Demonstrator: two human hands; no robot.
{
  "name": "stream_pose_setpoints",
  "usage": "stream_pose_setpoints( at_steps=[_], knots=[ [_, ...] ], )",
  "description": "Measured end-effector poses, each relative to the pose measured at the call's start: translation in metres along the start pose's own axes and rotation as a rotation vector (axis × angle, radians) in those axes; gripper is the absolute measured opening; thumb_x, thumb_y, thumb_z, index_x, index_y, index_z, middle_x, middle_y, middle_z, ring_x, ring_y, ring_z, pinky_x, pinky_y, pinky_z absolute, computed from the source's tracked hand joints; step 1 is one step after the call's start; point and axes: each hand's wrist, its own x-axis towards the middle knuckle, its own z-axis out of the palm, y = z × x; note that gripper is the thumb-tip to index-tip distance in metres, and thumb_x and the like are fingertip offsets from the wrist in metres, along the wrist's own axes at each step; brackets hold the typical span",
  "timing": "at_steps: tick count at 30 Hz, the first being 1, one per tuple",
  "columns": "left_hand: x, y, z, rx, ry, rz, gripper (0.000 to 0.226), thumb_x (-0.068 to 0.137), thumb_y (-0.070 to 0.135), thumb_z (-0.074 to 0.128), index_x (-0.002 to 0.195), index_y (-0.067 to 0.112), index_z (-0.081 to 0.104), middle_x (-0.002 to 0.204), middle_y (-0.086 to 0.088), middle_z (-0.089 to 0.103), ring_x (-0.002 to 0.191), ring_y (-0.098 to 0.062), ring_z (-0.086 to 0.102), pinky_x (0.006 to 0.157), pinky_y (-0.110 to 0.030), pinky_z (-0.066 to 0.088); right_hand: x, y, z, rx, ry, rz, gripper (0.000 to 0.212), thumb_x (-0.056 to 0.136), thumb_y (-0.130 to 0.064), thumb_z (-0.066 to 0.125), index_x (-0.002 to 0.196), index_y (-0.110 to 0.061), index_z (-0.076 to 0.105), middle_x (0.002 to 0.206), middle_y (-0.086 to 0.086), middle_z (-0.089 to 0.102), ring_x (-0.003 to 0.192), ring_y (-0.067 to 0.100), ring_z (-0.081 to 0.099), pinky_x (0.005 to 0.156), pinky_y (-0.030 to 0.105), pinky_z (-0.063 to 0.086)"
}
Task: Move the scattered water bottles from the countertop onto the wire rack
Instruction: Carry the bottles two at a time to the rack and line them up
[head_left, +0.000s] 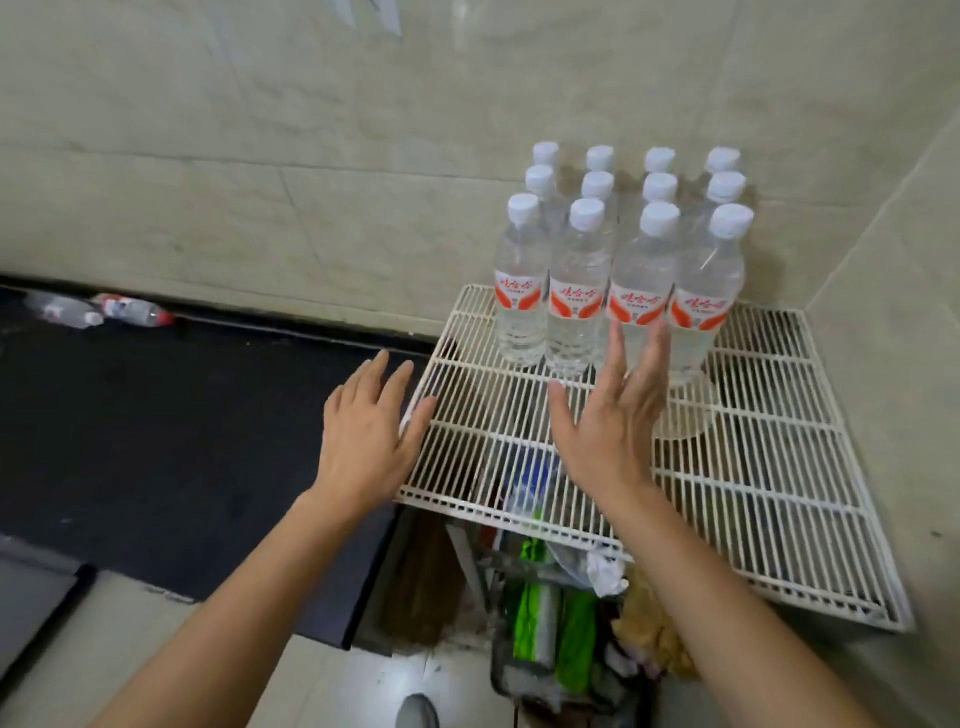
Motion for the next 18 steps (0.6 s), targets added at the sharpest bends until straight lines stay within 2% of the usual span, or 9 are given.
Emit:
stream_pose_setpoints(
  at_steps=[6, 8, 13, 18],
  knots=[
    [-0.048, -0.102, -0.052, 0.051, 0.102, -0.147, 0.067, 0.099, 0.057, 0.029, 0.148, 0.016, 0.048, 0.158, -0.015, 0.039, 0.145, -0.034, 0.036, 0.114, -0.051, 0.031, -0.021, -0.100, 0.049, -0.073, -0.175, -0.226, 0.071, 0.100, -0.052, 0.045, 0.158, -0.014, 0.031, 0.168, 0.020, 0.007, 0.156, 0.038, 0.002, 0.125, 0.056, 0.008],
    [-0.069, -0.152, -0.074, 0.081, 0.129, -0.190, 0.068, 0.098, 0.058, 0.029, 0.147, 0.015, 0.050, 0.156, -0.017, 0.042, 0.142, -0.036, 0.040, 0.112, -0.052, 0.033, -0.031, -0.147, 0.071, -0.082, -0.228, -0.260, 0.068, 0.101, -0.054, 0.041, 0.156, -0.015, 0.035, 0.168, 0.019, 0.011, 0.156, 0.036, 0.001, 0.126, 0.053, 0.005],
    [-0.137, -0.293, -0.130, 0.122, 0.152, -0.331, 0.070, 0.097, 0.059, 0.029, 0.145, 0.014, 0.052, 0.152, -0.018, 0.046, 0.139, -0.037, 0.045, 0.109, -0.054, 0.037, -0.073, -0.289, 0.142, -0.027, -0.330, -0.359, 0.062, 0.103, -0.056, 0.035, 0.150, -0.017, 0.046, 0.166, 0.016, 0.023, 0.156, 0.032, 0.007, 0.126, 0.051, 0.002],
    [-0.198, -0.421, -0.187, 0.175, 0.131, -0.487, 0.067, 0.101, 0.059, 0.030, 0.149, 0.016, 0.047, 0.156, -0.016, 0.042, 0.141, -0.035, 0.042, 0.113, -0.052, 0.034, -0.127, -0.435, 0.209, 0.016, -0.463, -0.512, 0.060, 0.103, -0.057, 0.031, 0.145, -0.019, 0.052, 0.163, 0.016, 0.031, 0.156, 0.030, 0.013, 0.125, 0.050, 0.000]
  ],
)
